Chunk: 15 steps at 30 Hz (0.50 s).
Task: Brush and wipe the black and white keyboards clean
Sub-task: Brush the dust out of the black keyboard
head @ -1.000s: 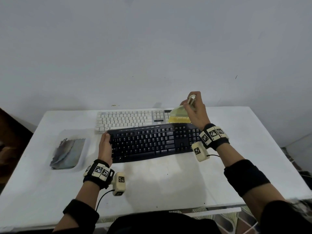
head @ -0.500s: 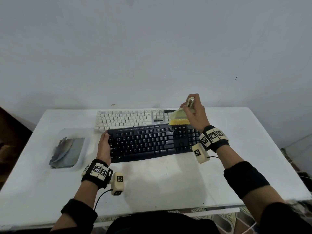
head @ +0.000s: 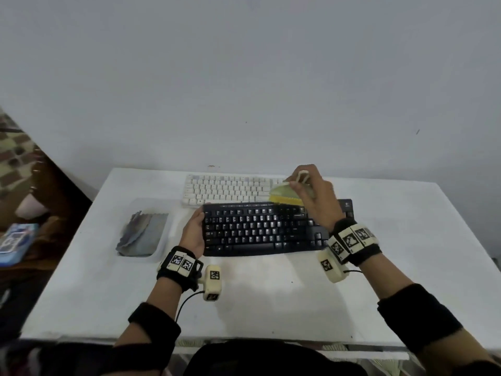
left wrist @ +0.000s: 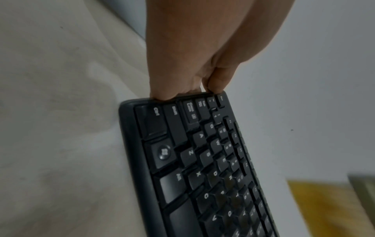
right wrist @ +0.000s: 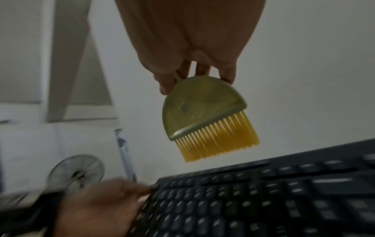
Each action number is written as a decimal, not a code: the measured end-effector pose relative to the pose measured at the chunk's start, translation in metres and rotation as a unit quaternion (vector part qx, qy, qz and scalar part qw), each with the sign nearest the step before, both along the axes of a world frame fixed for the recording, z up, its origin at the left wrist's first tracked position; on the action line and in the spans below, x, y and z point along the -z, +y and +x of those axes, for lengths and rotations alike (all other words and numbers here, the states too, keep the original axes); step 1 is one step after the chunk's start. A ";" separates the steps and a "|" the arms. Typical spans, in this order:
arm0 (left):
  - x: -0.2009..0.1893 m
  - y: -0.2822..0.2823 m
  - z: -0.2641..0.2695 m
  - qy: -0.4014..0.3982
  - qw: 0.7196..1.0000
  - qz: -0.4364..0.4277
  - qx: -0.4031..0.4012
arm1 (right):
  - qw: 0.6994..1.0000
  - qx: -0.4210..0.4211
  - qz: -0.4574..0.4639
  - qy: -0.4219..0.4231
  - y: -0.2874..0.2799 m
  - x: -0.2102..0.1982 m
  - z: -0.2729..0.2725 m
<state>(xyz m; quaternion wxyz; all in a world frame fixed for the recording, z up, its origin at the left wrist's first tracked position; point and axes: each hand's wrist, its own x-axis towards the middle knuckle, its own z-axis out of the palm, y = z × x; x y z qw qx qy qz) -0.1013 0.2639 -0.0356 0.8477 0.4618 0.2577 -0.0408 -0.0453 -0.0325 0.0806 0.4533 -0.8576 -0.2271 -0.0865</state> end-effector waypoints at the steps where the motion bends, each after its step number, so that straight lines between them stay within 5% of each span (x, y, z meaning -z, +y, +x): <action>1: -0.002 0.000 0.000 0.002 1.000 -0.005 0.003 | 0.999 -0.043 -0.017 -0.006 0.021 0.006 -0.008; 7: -0.002 0.008 0.004 0.039 0.997 -0.058 -0.022 | 0.951 -0.218 -0.113 -0.188 0.122 0.058 -0.046; 15: 0.005 0.018 -0.003 0.014 0.996 -0.083 0.007 | 0.935 -0.173 -0.190 -0.243 0.145 0.100 -0.054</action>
